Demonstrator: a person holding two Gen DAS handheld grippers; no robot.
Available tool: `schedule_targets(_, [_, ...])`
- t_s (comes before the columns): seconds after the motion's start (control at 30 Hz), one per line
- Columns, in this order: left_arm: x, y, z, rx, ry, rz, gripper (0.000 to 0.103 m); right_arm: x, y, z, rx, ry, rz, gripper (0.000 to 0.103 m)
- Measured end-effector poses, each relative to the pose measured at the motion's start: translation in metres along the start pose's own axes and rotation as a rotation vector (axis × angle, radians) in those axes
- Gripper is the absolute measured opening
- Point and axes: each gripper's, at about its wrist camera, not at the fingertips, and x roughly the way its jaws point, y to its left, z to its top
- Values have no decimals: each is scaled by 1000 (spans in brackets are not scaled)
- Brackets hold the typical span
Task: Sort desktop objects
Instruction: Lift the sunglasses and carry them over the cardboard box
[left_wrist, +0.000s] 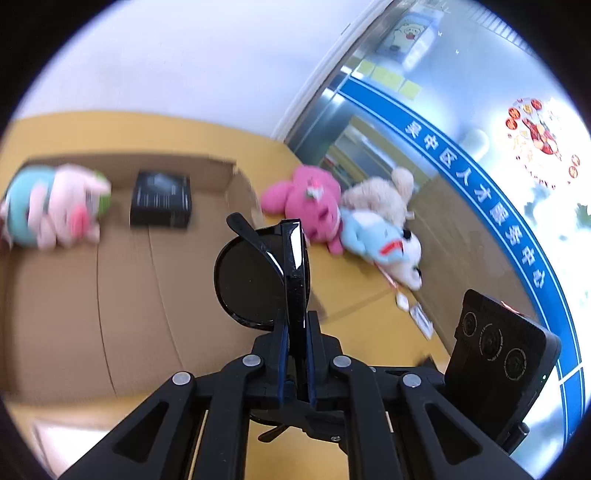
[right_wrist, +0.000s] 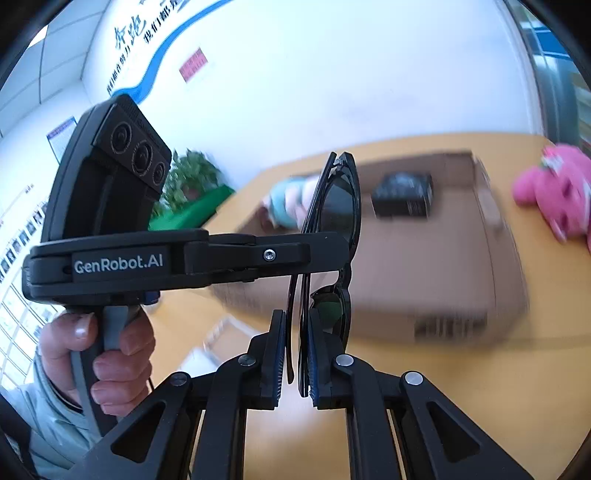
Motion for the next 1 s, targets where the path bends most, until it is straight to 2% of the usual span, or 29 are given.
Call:
schedule_targets(0.13, [21, 17, 54, -8, 14, 14, 7, 24, -24, 62, 2, 12, 20, 9])
schedule_targets(0.27, [63, 47, 85, -59, 73, 34, 7, 58, -62, 100, 41, 71, 24, 9])
schedule_targets(0.43, [139, 96, 92, -189, 210, 43, 7, 111, -119, 102, 138, 211, 0, 9])
schedule_targets(0.63, [202, 122, 75, -294, 332, 33, 7, 153, -172, 88, 263, 380, -71, 10])
schedule_targets(0.73, [218, 127, 68, -334, 363, 33, 7, 164, -186, 83, 302, 458, -107, 11])
schedule_targets(0.83, [222, 124, 69, -347, 361, 44, 7, 166, -189, 81, 323, 497, -126, 15])
schedule_targets(1.0, [224, 123, 71, -361, 359, 42, 7, 164, -185, 82, 311, 495, -163, 17])
